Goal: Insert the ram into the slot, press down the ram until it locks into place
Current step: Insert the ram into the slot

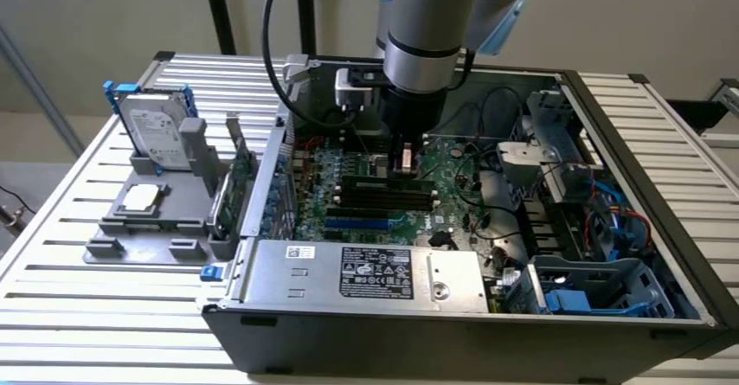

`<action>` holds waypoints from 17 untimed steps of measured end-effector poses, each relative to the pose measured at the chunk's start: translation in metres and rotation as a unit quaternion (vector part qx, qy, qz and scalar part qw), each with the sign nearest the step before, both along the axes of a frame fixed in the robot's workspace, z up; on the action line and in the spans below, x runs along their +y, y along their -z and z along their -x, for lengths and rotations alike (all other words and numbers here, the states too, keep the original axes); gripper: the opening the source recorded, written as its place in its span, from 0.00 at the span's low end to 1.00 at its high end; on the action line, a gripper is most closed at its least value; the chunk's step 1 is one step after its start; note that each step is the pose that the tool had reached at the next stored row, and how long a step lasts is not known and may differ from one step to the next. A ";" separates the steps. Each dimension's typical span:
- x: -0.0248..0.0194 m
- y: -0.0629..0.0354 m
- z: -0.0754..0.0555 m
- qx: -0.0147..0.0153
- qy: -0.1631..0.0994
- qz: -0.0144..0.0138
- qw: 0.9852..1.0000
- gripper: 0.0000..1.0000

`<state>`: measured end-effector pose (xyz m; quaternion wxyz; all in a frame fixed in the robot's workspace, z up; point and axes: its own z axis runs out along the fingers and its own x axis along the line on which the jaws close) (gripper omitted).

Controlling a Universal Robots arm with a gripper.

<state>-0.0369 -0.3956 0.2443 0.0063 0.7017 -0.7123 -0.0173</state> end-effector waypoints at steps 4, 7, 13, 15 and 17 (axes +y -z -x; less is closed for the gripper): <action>0.0000 0.0016 0.000 -0.006 -0.001 0.000 1.000 0.13; 0.0000 0.0021 0.000 -0.007 -0.002 0.000 1.000 0.13; -0.0003 0.0040 0.002 -0.008 -0.003 0.000 1.000 0.13; -0.0004 0.0048 0.002 -0.008 -0.004 0.000 1.000 0.13; -0.0006 0.0055 0.002 -0.008 -0.004 0.000 1.000 0.13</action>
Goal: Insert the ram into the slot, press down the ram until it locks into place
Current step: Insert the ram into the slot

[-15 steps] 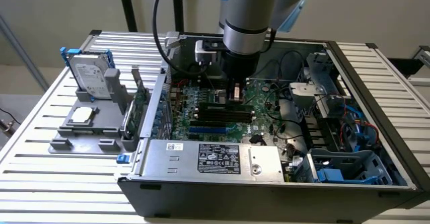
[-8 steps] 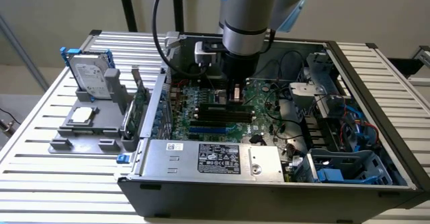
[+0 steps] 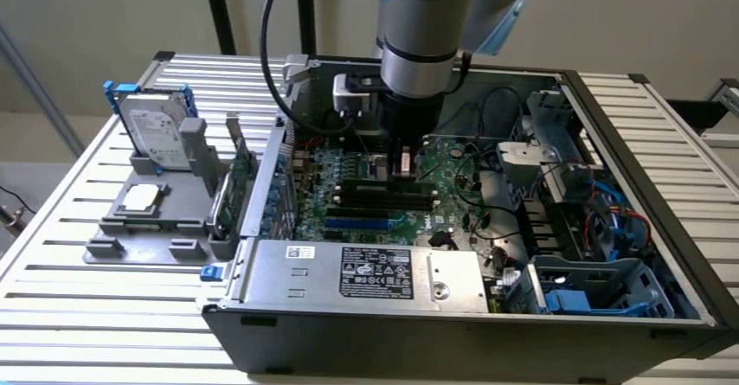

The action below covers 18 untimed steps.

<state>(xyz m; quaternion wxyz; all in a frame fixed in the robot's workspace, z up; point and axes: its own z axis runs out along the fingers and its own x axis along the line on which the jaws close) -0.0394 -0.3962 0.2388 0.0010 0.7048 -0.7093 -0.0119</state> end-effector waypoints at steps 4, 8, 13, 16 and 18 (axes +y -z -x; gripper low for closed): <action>-0.0009 0.0010 0.000 0.000 -0.001 0.000 1.000 0.13; -0.0027 0.0017 0.000 0.000 -0.001 0.000 1.000 0.13; -0.0031 0.0029 0.000 0.000 -0.001 0.000 1.000 0.13; -0.0033 0.0043 0.000 -0.001 -0.001 0.000 1.000 0.13; -0.0035 0.0048 0.000 -0.001 -0.001 0.000 1.000 0.13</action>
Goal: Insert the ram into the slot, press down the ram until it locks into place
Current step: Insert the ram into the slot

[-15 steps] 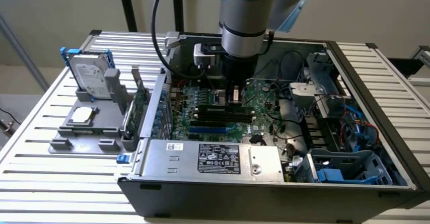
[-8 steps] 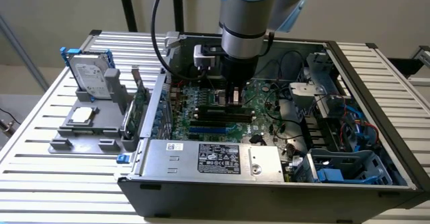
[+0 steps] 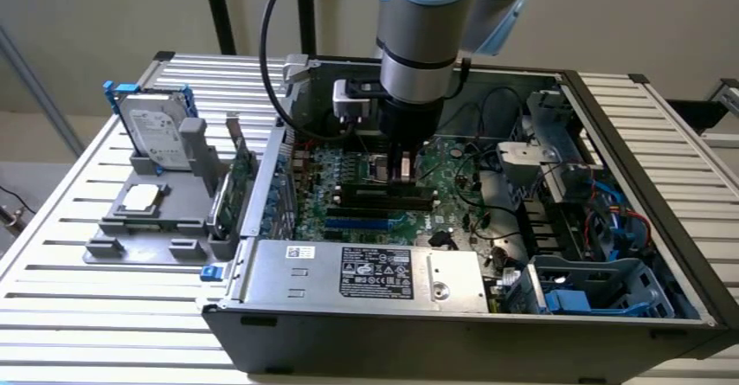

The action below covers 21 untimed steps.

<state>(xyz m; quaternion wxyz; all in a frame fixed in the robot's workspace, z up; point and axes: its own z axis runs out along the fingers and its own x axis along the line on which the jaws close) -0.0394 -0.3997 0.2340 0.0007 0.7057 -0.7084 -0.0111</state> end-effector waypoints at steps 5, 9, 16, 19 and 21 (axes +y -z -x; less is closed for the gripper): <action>-0.0008 0.0006 0.000 0.000 0.000 0.000 1.000 0.13; -0.0012 0.0014 0.000 0.000 0.000 0.001 1.000 0.13; -0.0015 0.0029 0.000 0.000 0.000 0.004 1.000 0.13; -0.0015 0.0033 0.000 0.000 0.000 0.004 1.000 0.13; -0.0015 0.0037 0.000 0.000 0.000 0.005 1.000 0.13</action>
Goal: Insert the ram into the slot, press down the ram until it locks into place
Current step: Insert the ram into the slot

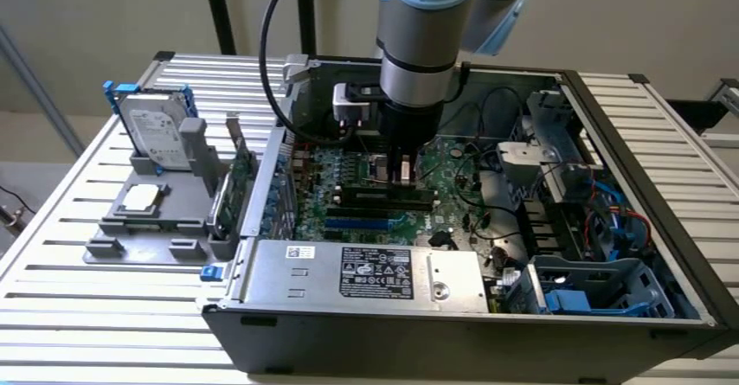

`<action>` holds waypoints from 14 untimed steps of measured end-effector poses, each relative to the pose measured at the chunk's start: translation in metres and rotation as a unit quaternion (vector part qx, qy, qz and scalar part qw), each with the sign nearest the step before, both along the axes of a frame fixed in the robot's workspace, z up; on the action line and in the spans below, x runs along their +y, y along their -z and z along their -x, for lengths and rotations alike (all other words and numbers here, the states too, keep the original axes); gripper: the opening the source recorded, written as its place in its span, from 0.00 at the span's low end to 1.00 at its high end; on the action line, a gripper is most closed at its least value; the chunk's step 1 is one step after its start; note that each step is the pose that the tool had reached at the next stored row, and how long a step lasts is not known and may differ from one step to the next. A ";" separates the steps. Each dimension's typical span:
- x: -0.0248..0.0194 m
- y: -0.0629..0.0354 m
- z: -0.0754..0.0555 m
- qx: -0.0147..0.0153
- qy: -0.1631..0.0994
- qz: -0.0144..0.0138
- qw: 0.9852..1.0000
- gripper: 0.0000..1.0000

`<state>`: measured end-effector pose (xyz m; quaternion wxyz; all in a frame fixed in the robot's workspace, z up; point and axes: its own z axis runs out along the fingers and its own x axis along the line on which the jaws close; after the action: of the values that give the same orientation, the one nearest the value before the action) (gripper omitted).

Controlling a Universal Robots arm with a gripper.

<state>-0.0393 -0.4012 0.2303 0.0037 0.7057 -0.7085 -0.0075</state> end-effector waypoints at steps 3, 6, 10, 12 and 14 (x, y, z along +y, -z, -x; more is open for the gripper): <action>0.0000 0.0006 0.000 0.000 0.000 0.000 1.000 0.13; 0.0001 0.0024 0.000 -0.001 0.000 0.001 1.000 0.13; 0.0005 0.0024 0.000 -0.001 0.000 0.001 1.000 0.13; 0.0006 0.0024 0.000 -0.001 0.000 0.001 1.000 0.13; 0.0006 0.0024 0.000 -0.001 0.000 0.001 1.000 0.13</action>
<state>-0.0389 -0.4006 0.2279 0.0040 0.7054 -0.7088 -0.0064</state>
